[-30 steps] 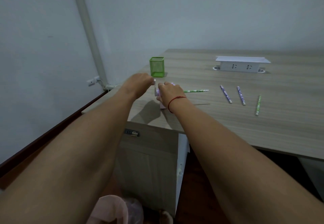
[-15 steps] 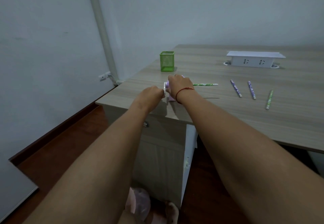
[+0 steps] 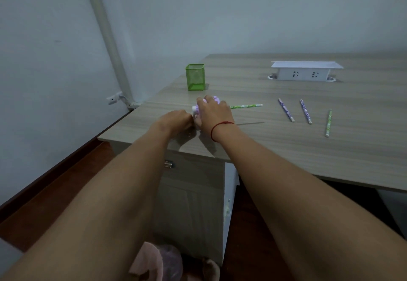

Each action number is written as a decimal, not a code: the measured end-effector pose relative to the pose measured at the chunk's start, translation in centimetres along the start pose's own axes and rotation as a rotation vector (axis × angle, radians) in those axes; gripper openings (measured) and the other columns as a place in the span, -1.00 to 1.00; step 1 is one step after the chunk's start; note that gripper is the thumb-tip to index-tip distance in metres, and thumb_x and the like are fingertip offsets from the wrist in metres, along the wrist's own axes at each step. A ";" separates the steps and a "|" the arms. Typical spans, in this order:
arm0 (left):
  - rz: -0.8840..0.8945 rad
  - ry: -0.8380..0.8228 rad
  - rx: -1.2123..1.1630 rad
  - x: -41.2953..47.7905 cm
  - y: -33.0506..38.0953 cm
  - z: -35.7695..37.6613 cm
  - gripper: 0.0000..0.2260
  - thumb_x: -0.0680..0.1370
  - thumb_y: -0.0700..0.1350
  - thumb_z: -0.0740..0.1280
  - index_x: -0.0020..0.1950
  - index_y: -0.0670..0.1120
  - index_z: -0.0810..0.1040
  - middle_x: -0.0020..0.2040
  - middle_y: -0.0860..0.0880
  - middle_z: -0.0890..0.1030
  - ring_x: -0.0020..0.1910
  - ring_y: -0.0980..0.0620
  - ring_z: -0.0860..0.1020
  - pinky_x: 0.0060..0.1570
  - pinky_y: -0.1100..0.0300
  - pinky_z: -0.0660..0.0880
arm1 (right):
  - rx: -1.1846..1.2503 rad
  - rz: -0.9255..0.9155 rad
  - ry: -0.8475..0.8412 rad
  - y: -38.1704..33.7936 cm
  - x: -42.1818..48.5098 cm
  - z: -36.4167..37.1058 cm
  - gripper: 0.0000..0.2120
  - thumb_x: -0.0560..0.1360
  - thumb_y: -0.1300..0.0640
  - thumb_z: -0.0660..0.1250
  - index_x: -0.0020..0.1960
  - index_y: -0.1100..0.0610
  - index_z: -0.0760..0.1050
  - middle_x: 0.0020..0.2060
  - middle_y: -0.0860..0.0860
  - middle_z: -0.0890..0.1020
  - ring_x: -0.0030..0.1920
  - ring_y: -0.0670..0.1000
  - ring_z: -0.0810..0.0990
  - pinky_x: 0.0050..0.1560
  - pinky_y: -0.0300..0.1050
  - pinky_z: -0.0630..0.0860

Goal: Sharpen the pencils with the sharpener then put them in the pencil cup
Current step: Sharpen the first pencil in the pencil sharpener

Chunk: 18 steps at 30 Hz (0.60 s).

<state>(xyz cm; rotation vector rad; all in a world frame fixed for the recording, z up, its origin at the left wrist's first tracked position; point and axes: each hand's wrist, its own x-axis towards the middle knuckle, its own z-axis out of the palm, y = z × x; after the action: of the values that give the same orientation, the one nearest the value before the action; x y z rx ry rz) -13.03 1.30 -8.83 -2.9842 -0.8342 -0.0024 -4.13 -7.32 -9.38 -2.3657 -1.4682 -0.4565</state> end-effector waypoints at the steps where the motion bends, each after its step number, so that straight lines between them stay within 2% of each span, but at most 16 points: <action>1: 0.015 0.020 0.033 0.3 -0.4 -0.1 -0.75 0.59 -0.13 0.20 0.15 -0.23 0.55 0.10 -0.24 0.58 0.07 -0.21 0.55 0.09 0.02 0.45 | 0.001 -0.002 0.011 0.0 0.0 0.1 -0.68 0.55 0.06 0.16 0.26 0.11 0.42 0.23 0.11 0.49 0.22 0.19 0.47 0.19 0.09 0.44; 4: 0.070 0.113 0.104 1.3 -1.3 -0.5 -0.78 0.58 -0.12 0.21 0.14 -0.16 0.55 0.11 -0.23 0.58 0.08 -0.22 0.56 0.11 -0.04 0.49 | 0.003 -0.012 -0.012 0.2 0.2 0.0 -0.66 0.52 0.07 0.21 0.28 0.11 0.39 0.24 0.10 0.48 0.18 0.17 0.48 0.19 0.07 0.45; 7: 0.105 0.188 0.182 1.7 -1.6 -0.7 -0.79 0.58 -0.09 0.23 0.16 -0.11 0.53 0.05 -0.21 0.59 0.03 -0.22 0.57 0.02 -0.05 0.53 | -0.048 -0.019 -0.042 0.3 0.4 -0.6 -0.63 0.51 0.08 0.27 0.29 0.12 0.37 0.24 0.09 0.47 0.18 0.14 0.48 0.17 0.03 0.44; 9: 0.104 0.223 0.202 1.8 -1.7 -1.0 -0.83 0.56 -0.16 0.24 0.10 -0.14 0.55 -0.01 -0.20 0.60 -0.01 -0.23 0.58 -0.02 -0.04 0.54 | -0.070 -0.029 -0.066 0.2 0.6 -1.0 -0.62 0.52 0.09 0.29 0.30 0.14 0.37 0.24 0.09 0.47 0.19 0.15 0.48 0.17 0.02 0.43; 11: 0.103 0.268 0.184 1.8 -1.7 -1.7 -0.84 0.54 -0.24 0.24 0.04 -0.16 0.59 -0.05 -0.20 0.62 0.01 -0.23 0.58 0.03 -0.08 0.53 | -0.068 -0.049 -0.074 0.3 0.5 -1.2 -0.66 0.55 0.09 0.24 0.30 0.14 0.37 0.26 0.09 0.46 0.22 0.16 0.47 0.17 0.01 0.42; 14: 0.129 0.337 0.173 1.5 -1.7 -2.9 -0.79 0.56 -0.27 0.20 0.08 -0.15 0.60 -0.01 -0.21 0.62 0.09 -0.23 0.55 0.12 -0.04 0.48 | -0.048 -0.049 -0.078 0.6 0.4 -1.4 -0.68 0.58 0.08 0.19 0.31 0.13 0.37 0.27 0.10 0.46 0.24 0.18 0.45 0.18 0.02 0.42; 18: 0.132 0.426 0.196 0.9 -1.1 -3.5 -0.77 0.58 -0.30 0.16 0.11 -0.16 0.57 0.01 -0.22 0.61 0.09 -0.20 0.52 0.00 -0.02 0.46 | -0.026 -0.026 -0.089 0.3 0.5 -1.8 -0.65 0.59 0.04 0.21 0.33 0.13 0.38 0.29 0.11 0.46 0.28 0.19 0.44 0.21 0.03 0.42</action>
<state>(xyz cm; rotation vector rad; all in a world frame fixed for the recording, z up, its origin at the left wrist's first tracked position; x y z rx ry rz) -12.74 2.54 -5.31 -2.6972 -0.5499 -0.5006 -3.81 -7.87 -7.58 -2.4180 -1.5428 -0.3838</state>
